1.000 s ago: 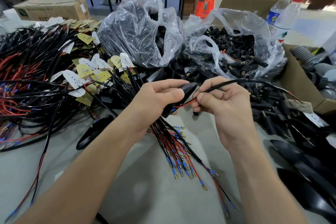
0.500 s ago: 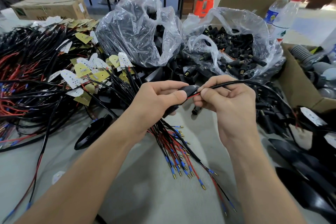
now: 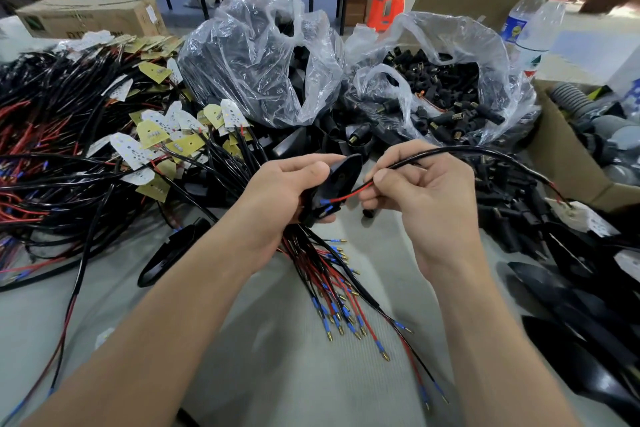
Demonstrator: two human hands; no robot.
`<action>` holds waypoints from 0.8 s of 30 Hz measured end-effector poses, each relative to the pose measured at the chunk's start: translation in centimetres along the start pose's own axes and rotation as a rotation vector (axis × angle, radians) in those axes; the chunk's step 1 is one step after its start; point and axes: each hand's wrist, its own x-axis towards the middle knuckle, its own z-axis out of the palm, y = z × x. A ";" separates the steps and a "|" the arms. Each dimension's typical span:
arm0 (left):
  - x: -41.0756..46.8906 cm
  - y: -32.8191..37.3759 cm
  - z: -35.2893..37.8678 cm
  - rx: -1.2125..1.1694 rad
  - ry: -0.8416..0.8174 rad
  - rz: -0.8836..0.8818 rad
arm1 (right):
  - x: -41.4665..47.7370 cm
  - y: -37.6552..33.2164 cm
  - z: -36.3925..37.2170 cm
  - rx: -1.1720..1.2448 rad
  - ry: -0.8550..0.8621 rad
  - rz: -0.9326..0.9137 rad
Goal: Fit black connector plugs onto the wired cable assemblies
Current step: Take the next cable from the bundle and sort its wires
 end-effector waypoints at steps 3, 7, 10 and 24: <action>0.0 0.1 0.0 0.021 -0.004 0.031 | 0.1 0.2 -0.1 -0.041 0.028 -0.033; 0.0 0.2 0.1 0.023 0.009 0.045 | 0.1 0.2 -0.2 -0.052 0.061 -0.052; 0.0 0.2 0.0 0.032 -0.002 0.050 | 0.0 0.2 -0.1 -0.069 0.050 -0.060; 0.1 -0.3 0.1 -0.066 -0.028 0.001 | -0.1 -0.4 -0.3 0.100 -0.097 0.026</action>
